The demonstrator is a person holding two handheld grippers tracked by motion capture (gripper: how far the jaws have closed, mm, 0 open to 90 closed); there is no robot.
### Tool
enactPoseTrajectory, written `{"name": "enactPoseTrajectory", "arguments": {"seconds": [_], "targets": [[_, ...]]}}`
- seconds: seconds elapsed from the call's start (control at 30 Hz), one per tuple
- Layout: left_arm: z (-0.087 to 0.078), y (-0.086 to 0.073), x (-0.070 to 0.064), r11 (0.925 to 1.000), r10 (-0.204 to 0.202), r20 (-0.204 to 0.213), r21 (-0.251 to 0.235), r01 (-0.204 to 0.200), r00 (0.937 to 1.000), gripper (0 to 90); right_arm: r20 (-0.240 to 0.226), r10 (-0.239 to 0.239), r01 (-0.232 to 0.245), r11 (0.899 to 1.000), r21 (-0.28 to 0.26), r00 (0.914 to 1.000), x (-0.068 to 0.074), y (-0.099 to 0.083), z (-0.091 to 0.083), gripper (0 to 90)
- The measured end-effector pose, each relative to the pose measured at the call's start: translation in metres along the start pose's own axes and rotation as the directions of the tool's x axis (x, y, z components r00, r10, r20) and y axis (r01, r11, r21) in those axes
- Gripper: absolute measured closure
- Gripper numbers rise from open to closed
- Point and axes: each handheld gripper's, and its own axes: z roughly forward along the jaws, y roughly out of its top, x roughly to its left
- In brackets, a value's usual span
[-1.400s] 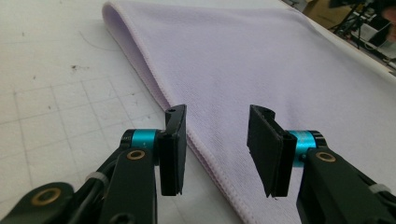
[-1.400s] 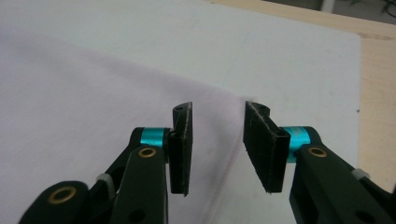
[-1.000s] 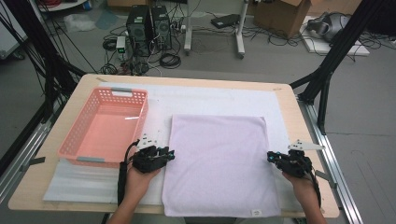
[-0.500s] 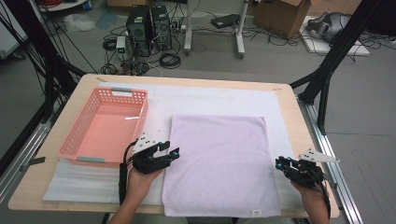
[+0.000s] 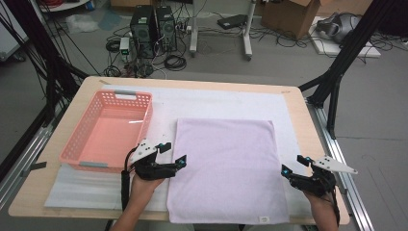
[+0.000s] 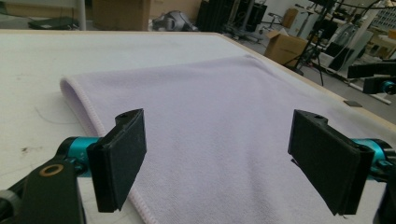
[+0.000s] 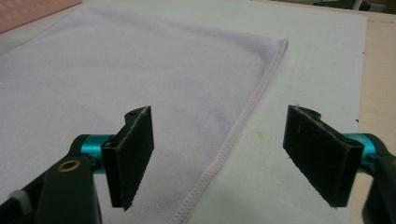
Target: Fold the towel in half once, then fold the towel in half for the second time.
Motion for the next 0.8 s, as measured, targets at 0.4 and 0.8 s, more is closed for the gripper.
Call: {"name": "enactPoseTrajectory", "arguments": {"seconds": [0.4, 0.8], "targets": [[-0.0039, -0.0003, 0.0075, 0.9998, -0.016, -0.011, -0.009, 0.016, 0.9998, 22.4, 0.004, -0.008, 0.008, 1.000, 0.009, 1.0000, -0.0005, -0.0003, 0.0066, 19.6], [-0.0033, -0.0007, 0.0098, 0.9991, -0.042, 0.003, 0.006, 0.042, 0.9991, 23.9, 0.014, -0.002, 0.001, 1.000, 0.026, 0.9999, -0.0031, -0.0013, 0.0094, 19.6]]}}
